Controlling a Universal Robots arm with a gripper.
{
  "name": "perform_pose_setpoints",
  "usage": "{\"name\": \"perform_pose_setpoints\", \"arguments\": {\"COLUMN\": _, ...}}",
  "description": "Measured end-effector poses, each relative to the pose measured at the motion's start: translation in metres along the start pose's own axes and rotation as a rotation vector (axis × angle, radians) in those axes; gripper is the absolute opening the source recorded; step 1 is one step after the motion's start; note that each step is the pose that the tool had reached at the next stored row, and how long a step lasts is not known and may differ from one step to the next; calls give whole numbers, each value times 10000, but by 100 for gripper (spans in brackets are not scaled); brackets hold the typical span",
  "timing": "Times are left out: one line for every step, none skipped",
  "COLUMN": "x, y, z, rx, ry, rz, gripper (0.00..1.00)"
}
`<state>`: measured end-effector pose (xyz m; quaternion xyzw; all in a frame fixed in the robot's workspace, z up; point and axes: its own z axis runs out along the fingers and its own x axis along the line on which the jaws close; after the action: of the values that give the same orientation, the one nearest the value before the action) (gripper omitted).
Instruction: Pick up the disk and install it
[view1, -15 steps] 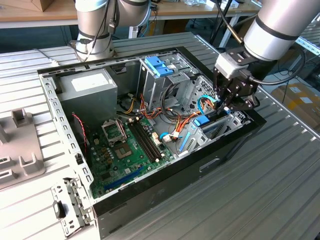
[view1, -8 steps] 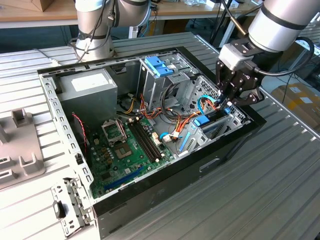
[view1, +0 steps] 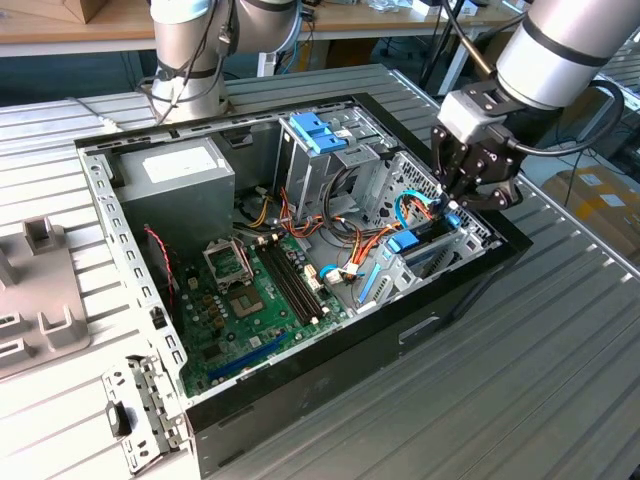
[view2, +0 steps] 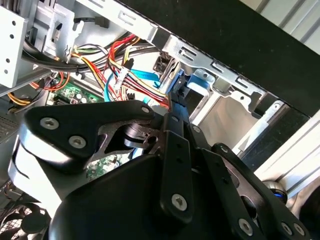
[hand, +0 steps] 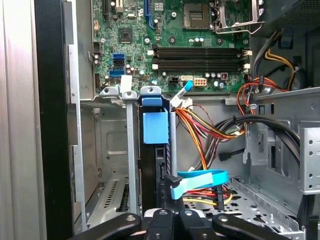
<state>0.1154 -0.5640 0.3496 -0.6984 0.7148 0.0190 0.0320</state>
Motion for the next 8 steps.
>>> {"name": "perform_pose_setpoints", "arguments": {"x": 1, "y": -1, "z": 11, "rx": -28, "ry": 0, "rz": 2, "gripper": 11}}
{"name": "perform_pose_setpoints", "arguments": {"x": 2, "y": -3, "z": 25, "rx": -64, "ry": 0, "rz": 4, "gripper": 11}}
{"name": "perform_pose_setpoints", "arguments": {"x": 3, "y": -4, "z": 39, "rx": -104, "ry": 5, "rz": 7, "gripper": 11}}
{"name": "perform_pose_setpoints", "arguments": {"x": 5, "y": -5, "z": 53, "rx": -154, "ry": 13, "rz": 11, "gripper": 11}}
{"name": "perform_pose_setpoints", "arguments": {"x": 6, "y": -8, "z": 57, "rx": -167, "ry": 10, "rz": 13, "gripper": 11}}
{"name": "perform_pose_setpoints", "arguments": {"x": 6, "y": -11, "z": 59, "rx": -167, "ry": 6, "rz": 13, "gripper": 11}}
{"name": "perform_pose_setpoints", "arguments": {"x": 5, "y": -14, "z": 55, "rx": -168, "ry": 1, "rz": 12, "gripper": 11}}
{"name": "perform_pose_setpoints", "arguments": {"x": 4, "y": -17, "z": 45, "rx": -167, "ry": -6, "rz": 12, "gripper": 11}}
